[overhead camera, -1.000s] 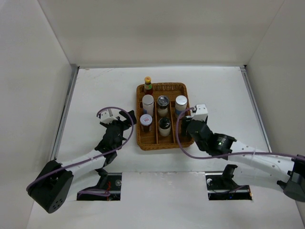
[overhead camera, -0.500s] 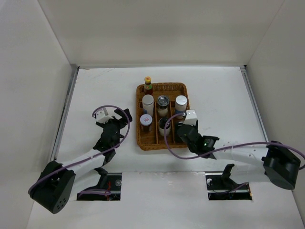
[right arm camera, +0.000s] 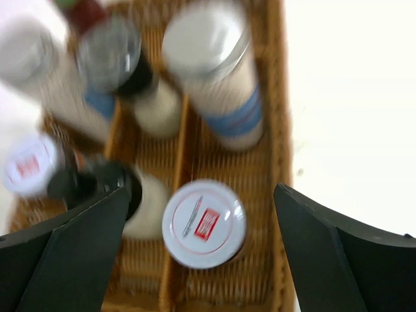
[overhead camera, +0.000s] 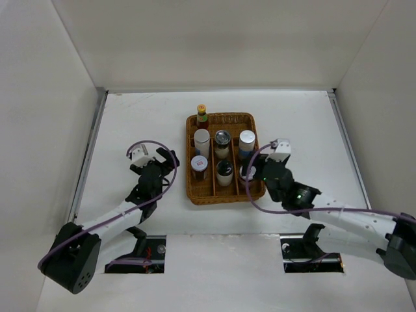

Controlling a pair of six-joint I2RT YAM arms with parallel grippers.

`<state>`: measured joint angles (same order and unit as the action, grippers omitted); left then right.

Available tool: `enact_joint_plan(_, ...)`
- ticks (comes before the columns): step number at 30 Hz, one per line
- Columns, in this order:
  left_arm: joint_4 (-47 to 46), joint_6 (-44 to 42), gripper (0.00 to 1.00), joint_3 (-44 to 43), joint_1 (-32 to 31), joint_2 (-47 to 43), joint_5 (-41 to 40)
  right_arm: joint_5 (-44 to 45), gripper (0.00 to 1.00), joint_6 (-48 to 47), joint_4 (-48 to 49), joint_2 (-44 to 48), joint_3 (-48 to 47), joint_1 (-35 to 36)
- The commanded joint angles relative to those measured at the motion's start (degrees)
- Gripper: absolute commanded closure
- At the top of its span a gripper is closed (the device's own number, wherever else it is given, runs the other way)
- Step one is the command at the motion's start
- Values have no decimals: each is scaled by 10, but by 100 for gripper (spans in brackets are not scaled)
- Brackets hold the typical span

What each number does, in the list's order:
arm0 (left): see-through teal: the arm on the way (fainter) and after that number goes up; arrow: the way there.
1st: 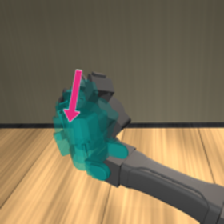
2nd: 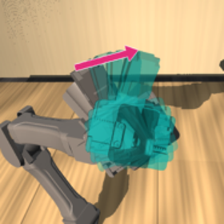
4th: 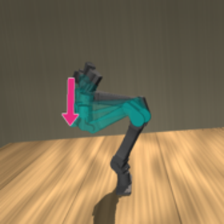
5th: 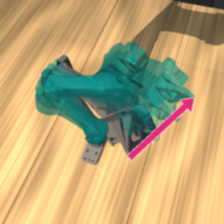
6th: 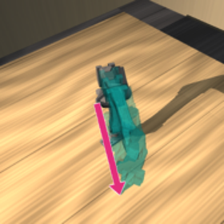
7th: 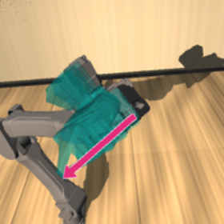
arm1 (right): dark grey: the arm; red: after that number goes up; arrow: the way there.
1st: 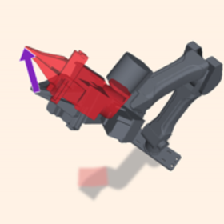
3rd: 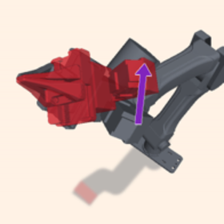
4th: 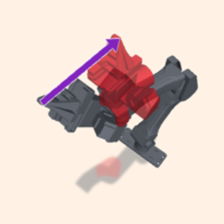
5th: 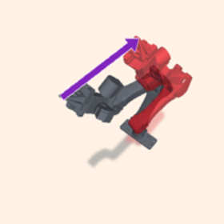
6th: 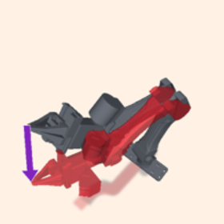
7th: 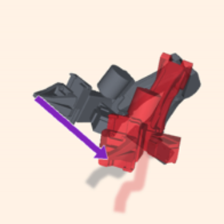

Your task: Organize the condiment bottles

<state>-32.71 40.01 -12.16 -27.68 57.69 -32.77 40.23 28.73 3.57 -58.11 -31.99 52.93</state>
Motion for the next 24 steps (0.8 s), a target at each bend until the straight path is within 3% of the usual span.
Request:
enact_joint_plan(1,43,9,0,-44,8,-7,4,21,0,-12,42,53,-18,-71)
enact_joint_plan(7,131,20,0,-86,28,29,10,8,0,56,133,56,14,-255)
enact_joint_plan(12,148,38,0,-81,28,37,12,-66,0,162,161,20,47,-359)
enact_joint_plan(17,136,38,0,-71,23,36,28,-92,0,236,220,0,109,-382)
enact_joint_plan(24,132,36,0,-91,29,58,49,-106,0,248,276,-40,128,-373)
